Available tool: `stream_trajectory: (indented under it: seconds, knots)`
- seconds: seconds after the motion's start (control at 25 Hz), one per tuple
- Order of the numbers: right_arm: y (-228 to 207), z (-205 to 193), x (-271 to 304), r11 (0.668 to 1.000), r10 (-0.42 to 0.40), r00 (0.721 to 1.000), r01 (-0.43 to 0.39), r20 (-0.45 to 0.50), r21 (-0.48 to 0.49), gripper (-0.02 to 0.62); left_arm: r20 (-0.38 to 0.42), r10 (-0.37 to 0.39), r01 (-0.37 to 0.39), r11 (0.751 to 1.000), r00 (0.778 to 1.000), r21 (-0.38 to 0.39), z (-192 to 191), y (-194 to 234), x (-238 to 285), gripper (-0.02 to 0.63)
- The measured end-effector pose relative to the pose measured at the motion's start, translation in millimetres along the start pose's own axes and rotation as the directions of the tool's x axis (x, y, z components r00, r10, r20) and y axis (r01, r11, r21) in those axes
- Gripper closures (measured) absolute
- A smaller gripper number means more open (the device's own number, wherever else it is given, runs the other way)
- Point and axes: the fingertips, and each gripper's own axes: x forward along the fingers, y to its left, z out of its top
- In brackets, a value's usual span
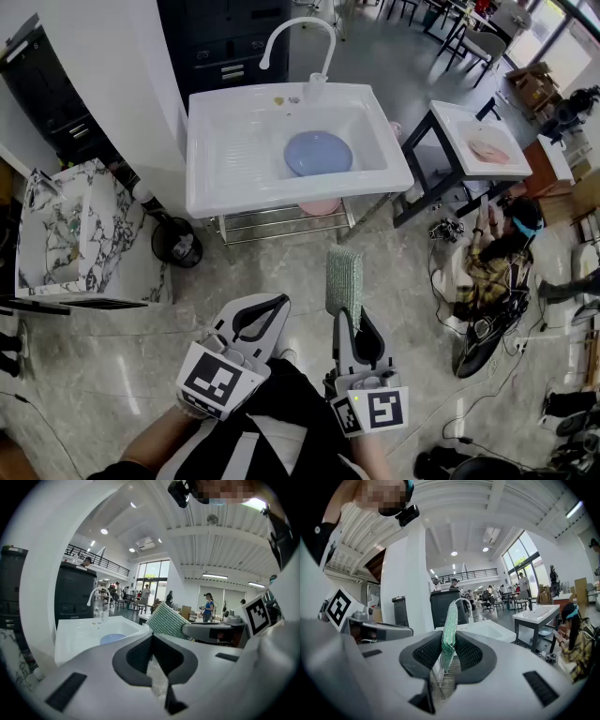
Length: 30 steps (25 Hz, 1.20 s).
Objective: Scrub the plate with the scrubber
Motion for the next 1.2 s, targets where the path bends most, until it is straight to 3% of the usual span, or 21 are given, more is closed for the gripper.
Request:
stream_trajectory:
  seconds: [1.2]
  knots:
    - [-15.2, -1.6, -4.2, 0.999, 0.025, 1.0, -0.025, -0.007, 0.02, 0.505, -0.004, 0.005, -0.005, 1.0, 1.0, 0.014, 0.1, -14.0, 15.6, 0.607]
